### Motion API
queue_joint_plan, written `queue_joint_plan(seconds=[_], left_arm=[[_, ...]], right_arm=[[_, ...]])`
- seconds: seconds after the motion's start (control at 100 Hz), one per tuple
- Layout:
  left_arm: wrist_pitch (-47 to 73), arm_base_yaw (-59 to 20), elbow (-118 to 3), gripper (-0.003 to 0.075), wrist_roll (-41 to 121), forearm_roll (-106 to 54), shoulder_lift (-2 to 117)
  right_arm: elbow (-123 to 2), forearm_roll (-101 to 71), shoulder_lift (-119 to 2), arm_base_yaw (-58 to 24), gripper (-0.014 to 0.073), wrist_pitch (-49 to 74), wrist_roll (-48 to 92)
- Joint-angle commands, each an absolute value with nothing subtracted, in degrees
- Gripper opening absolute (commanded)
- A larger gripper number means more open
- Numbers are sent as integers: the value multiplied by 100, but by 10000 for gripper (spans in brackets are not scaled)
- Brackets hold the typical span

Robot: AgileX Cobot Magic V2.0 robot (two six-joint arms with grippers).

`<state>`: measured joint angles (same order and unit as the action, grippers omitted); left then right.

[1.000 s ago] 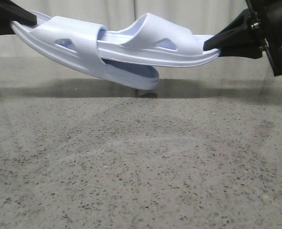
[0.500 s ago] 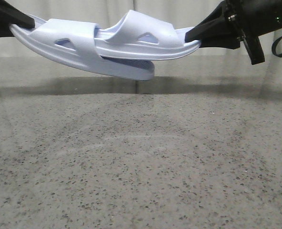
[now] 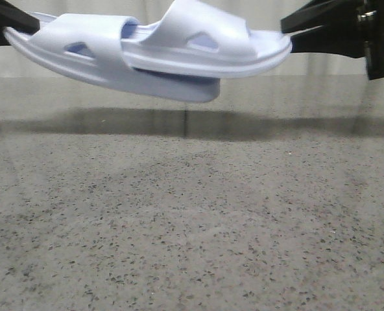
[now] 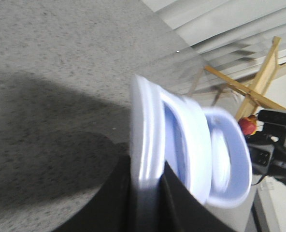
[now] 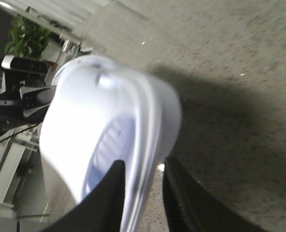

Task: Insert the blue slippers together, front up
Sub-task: 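Slide the right gripper's slipper into the left gripper's slipper, then lower the nested slippers onto the table and open both grippers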

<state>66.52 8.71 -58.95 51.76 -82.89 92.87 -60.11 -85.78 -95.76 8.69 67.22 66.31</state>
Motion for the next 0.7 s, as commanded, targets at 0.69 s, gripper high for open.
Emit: queue_joint_plan(seconds=[0.69], left_arm=[[5327,205,-6046,81,5593,-7476,9172]], right_arm=[[-6182,-8257,-8725,1766,151,7506,6438]])
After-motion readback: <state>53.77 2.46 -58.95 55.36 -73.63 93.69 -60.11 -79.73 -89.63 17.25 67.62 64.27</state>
